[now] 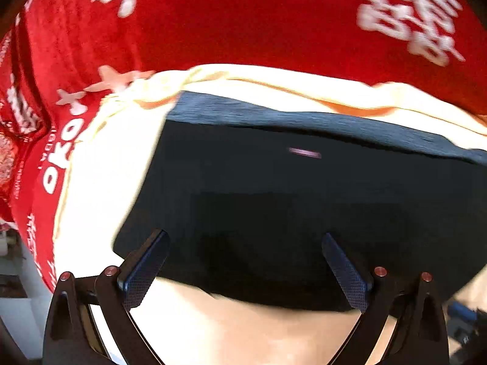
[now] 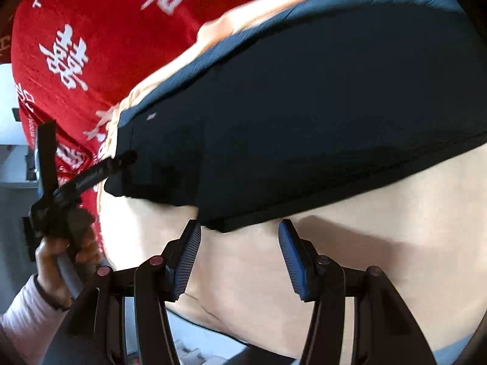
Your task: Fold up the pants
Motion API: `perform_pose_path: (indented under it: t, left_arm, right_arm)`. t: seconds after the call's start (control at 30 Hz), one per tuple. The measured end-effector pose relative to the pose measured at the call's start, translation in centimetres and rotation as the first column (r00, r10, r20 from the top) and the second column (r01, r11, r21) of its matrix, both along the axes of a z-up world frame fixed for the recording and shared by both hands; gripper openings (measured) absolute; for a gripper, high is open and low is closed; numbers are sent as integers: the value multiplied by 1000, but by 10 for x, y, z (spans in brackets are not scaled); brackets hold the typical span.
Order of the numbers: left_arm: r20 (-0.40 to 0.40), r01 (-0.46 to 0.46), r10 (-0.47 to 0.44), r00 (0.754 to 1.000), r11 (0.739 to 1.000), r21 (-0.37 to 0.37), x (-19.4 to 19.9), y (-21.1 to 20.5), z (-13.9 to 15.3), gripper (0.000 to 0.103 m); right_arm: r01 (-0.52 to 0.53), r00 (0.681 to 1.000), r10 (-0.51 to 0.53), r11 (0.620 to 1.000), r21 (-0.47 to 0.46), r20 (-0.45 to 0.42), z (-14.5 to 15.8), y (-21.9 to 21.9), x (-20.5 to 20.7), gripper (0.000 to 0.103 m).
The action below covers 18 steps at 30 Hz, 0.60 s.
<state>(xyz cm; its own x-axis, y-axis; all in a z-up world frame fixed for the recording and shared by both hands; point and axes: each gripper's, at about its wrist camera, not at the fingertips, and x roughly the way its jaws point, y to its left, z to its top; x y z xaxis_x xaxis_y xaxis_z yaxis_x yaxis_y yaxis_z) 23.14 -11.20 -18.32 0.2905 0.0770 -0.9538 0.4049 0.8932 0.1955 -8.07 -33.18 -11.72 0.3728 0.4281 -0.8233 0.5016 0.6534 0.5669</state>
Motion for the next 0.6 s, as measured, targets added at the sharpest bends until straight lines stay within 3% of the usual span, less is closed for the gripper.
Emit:
perform_pose_path:
  t: [0.07, 0.1, 0.2, 0.6]
  left_arm:
    - [-7, -14, 14, 1000, 999, 41, 23, 27, -22, 101]
    - [-30, -24, 25, 999, 1000, 18, 27, 36, -29, 102]
    - [-38, -31, 29, 999, 998, -54, 31, 50, -32, 103]
    - [-55, -32, 27, 998, 996, -89, 28, 54, -34, 103]
  right_arm:
    - [8, 1000, -7, 1000, 17, -4, -10, 7, 7, 57]
    - [16, 1000, -16, 1000, 18, 1, -11, 10, 9, 57]
    - [45, 999, -45, 999, 22, 18, -13, 10, 12, 57]
    - [172, 983, -178, 974, 147, 33, -23, 1, 10, 52]
